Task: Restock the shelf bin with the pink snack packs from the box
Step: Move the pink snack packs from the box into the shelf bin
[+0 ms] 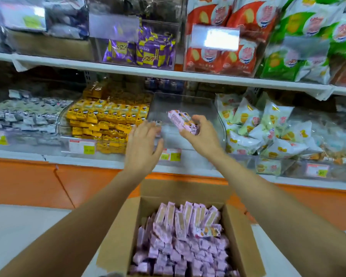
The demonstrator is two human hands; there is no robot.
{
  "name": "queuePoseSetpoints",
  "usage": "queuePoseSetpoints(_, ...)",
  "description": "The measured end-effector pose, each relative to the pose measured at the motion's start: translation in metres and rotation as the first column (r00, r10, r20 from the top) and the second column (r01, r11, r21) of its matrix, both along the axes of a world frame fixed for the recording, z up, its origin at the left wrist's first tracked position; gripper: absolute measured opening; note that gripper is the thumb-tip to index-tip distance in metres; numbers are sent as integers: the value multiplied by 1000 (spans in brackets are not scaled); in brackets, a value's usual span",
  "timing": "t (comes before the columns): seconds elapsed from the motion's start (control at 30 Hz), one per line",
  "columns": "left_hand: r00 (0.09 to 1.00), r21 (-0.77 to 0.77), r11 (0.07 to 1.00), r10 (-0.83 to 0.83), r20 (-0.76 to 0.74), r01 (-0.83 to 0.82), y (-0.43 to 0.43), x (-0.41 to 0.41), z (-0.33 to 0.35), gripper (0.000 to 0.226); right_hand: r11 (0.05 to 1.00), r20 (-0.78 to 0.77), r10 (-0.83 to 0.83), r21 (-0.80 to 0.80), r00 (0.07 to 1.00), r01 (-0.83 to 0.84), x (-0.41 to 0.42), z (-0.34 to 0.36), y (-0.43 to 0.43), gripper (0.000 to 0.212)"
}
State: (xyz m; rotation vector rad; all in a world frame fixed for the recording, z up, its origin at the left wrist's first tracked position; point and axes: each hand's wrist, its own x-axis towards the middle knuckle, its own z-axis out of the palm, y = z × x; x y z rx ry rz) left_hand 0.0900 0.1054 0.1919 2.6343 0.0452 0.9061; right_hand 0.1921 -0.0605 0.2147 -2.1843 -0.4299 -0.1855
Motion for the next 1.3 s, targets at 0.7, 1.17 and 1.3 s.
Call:
queuePoseSetpoints(0.7,992,318,945,38,122,-76,31,52,-48,48,931,-373,-47,-353,927,-95,122,-44,88,57)
queuePoseSetpoints(1.17,797,-149,896,-440,-414,417,-77,-57,-161,22,922,-245,294,-183,924,-342,-100,-135,-88,5)
queuePoseSetpoints(1.3,538,-186,912,-371,-757,366,-88,-99,-214,42,715,-609,121,-494,784,-495,-127,-227,-136,53)
